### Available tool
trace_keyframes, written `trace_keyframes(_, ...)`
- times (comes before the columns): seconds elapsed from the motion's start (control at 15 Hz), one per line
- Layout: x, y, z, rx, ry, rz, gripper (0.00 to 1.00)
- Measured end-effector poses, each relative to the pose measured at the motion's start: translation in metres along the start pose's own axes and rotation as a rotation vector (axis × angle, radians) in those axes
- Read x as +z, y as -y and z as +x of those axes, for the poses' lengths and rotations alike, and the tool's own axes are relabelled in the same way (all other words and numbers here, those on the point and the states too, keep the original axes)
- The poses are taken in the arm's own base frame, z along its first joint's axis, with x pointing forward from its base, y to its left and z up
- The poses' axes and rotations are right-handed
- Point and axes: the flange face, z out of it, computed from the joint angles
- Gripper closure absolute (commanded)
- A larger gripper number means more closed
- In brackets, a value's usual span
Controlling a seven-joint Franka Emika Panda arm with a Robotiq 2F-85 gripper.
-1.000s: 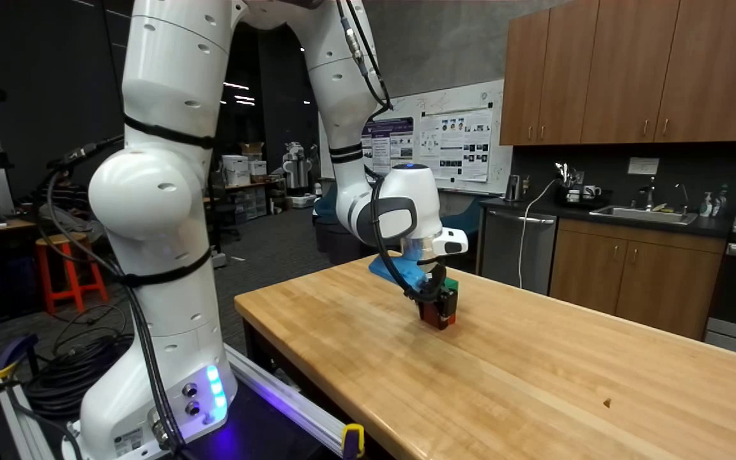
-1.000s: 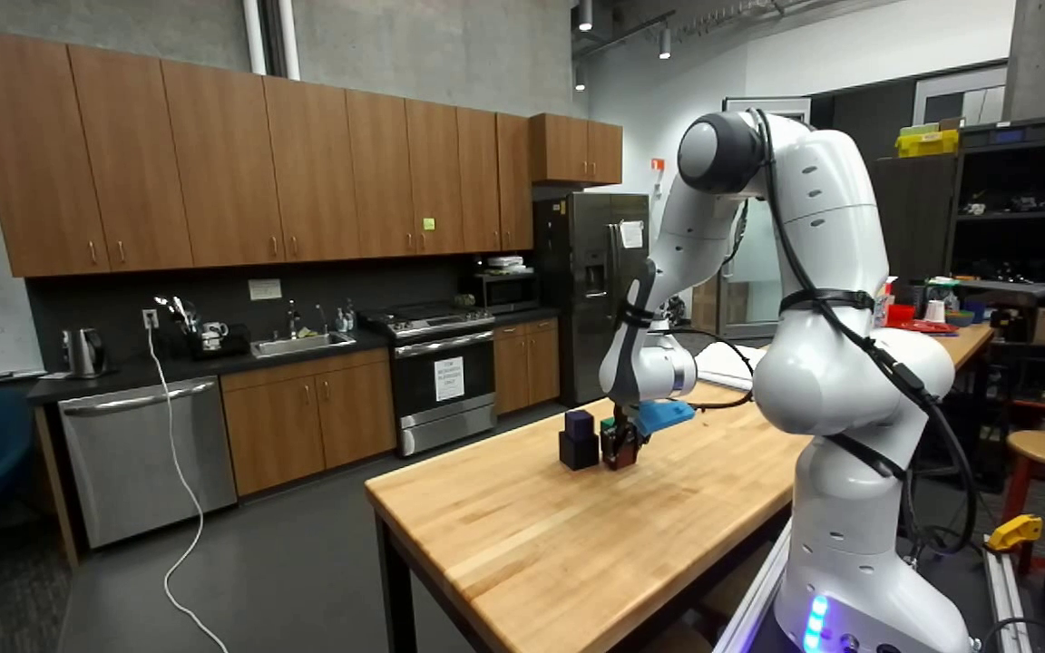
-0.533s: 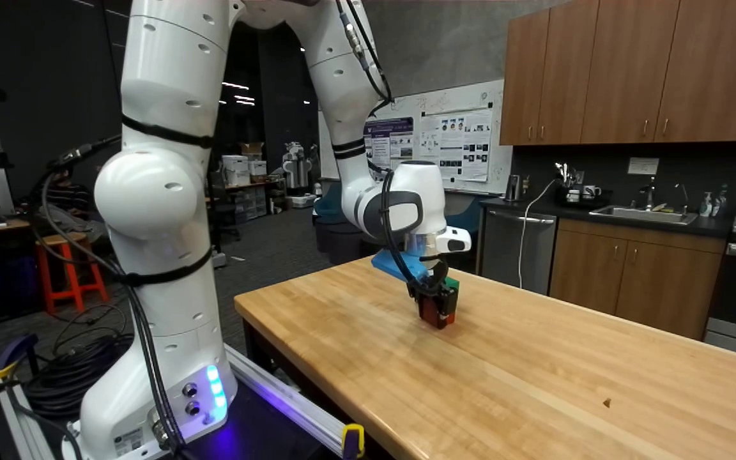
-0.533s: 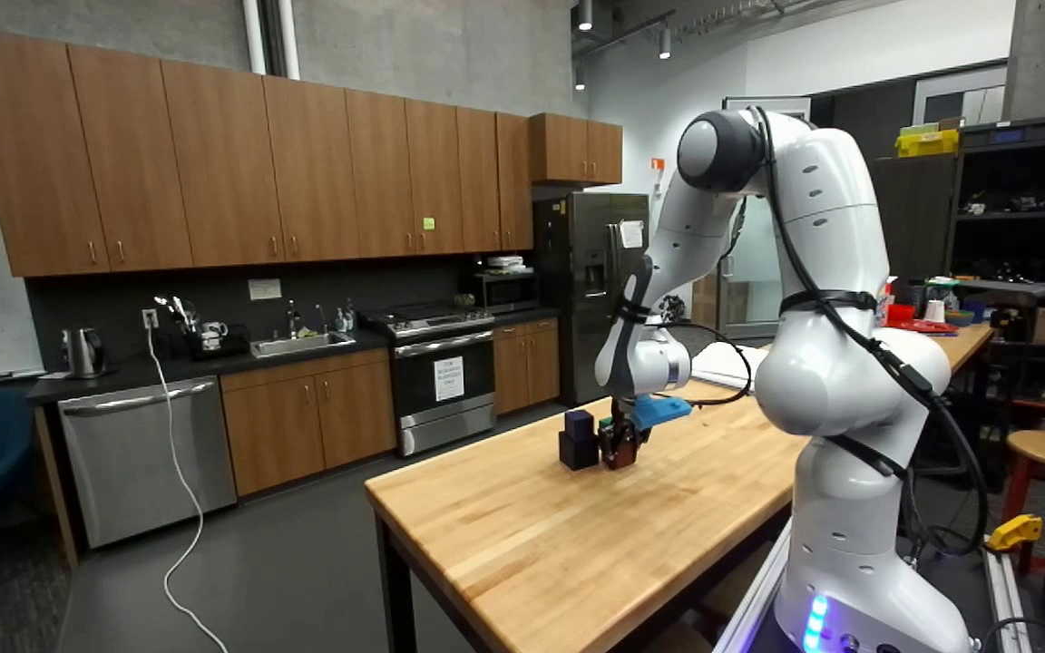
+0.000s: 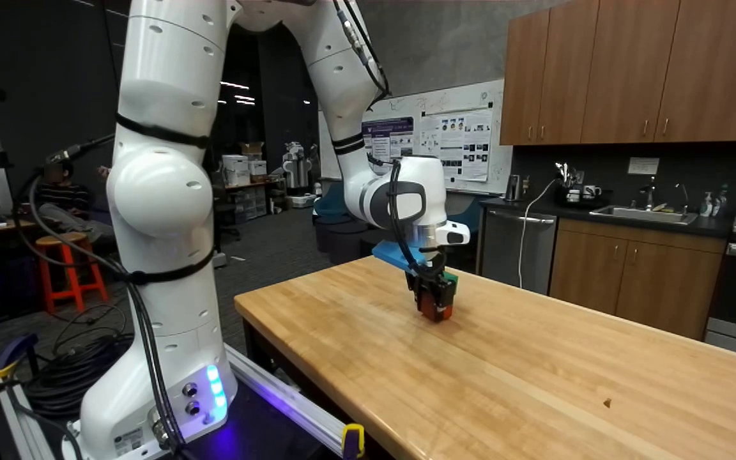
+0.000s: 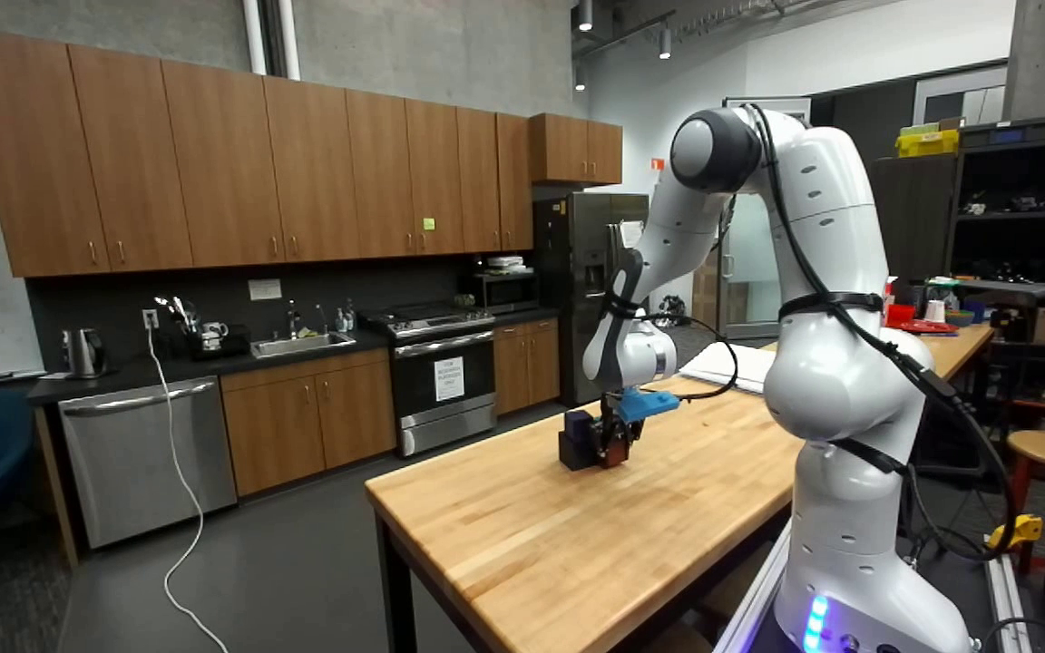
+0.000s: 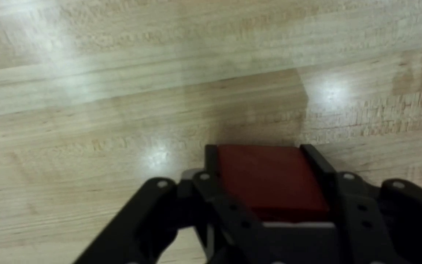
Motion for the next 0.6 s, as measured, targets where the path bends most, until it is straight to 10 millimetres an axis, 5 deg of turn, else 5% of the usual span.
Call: trace_keyframes(0.6,0.001,-0.021,0.001,0.058,-0.028,-0.024,0.69)
